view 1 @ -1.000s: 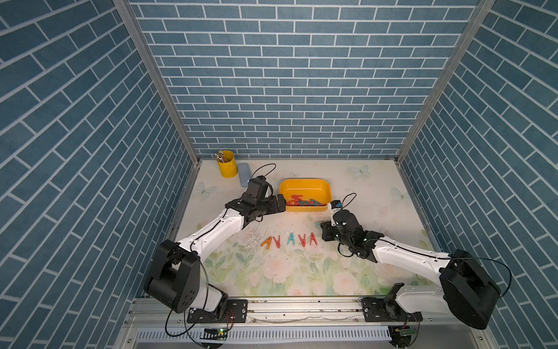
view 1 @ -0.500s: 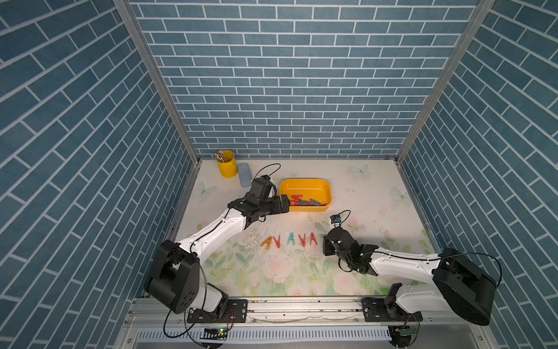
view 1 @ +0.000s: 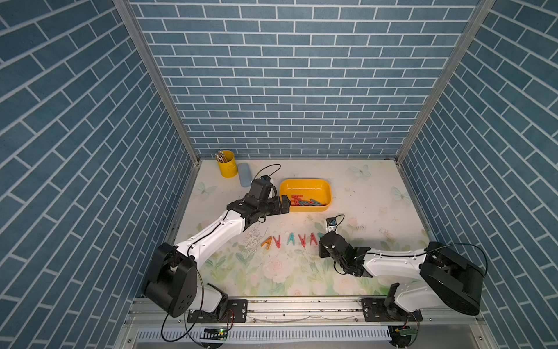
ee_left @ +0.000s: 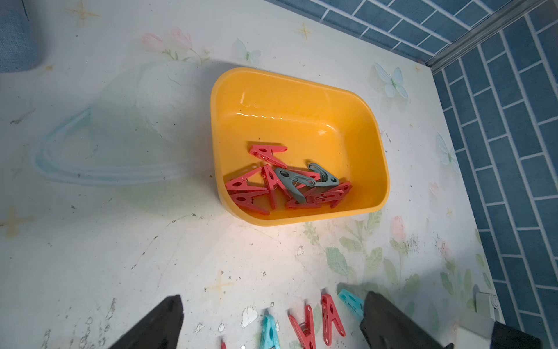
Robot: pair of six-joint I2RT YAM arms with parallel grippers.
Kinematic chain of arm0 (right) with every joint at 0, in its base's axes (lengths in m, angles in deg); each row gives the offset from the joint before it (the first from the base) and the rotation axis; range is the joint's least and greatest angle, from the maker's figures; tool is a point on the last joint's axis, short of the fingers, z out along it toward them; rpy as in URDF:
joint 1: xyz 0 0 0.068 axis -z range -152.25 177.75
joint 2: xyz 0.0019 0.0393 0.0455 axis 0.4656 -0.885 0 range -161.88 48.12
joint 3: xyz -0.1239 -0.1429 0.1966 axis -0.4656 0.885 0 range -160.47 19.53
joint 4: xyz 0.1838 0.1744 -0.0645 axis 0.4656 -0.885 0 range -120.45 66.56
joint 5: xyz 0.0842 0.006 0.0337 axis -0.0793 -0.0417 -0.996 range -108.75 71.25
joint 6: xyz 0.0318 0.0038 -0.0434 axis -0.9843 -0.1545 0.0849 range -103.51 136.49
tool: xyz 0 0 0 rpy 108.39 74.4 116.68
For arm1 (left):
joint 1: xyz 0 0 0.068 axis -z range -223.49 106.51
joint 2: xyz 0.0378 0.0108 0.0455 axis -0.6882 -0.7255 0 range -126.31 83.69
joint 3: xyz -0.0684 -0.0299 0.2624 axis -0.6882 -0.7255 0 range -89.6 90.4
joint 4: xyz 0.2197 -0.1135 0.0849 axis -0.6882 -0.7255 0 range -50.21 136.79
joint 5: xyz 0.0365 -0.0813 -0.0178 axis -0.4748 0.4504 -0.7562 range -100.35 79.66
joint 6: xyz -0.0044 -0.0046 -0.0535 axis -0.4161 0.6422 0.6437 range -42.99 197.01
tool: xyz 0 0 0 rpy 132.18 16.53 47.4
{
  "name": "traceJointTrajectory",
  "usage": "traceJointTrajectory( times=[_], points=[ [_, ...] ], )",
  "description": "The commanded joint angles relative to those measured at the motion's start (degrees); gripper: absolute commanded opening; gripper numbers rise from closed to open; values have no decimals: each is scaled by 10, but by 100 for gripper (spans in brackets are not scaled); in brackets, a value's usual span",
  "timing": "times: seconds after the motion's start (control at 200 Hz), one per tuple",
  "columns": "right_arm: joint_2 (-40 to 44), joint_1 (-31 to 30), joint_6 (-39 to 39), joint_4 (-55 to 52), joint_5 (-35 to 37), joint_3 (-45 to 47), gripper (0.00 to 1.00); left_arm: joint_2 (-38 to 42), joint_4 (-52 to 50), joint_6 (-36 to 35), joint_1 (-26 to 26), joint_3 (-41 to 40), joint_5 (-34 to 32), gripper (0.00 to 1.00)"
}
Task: Take the clothespins out of the storage box
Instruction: Place the clothespin at the center of the board.
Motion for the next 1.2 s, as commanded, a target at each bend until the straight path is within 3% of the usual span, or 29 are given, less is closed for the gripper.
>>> traceJointTrajectory(
  times=[0.0,0.605,0.675,0.745,0.87,1.055,1.19],
  points=[
    [-9,-5,-14,-46,-4,2,14,10,-3,-1,3,-8,-5,99],
    [60,1,37,-130,-1,-64,40,-23,5,-3,12,14,-5,99],
    [65,7,50,-141,-1,-81,47,-32,4,-5,15,24,-7,100],
    [68,15,63,-148,1,-97,63,-43,3,-8,17,35,-11,99],
    [68,42,90,-148,-14,-126,72,-69,-1,-14,21,61,-18,100],
    [56,91,121,-141,-47,-167,99,-116,-14,-27,24,106,-33,99],
    [41,128,142,-134,-75,-191,99,-153,-27,-37,25,150,-43,100]
  ],
)
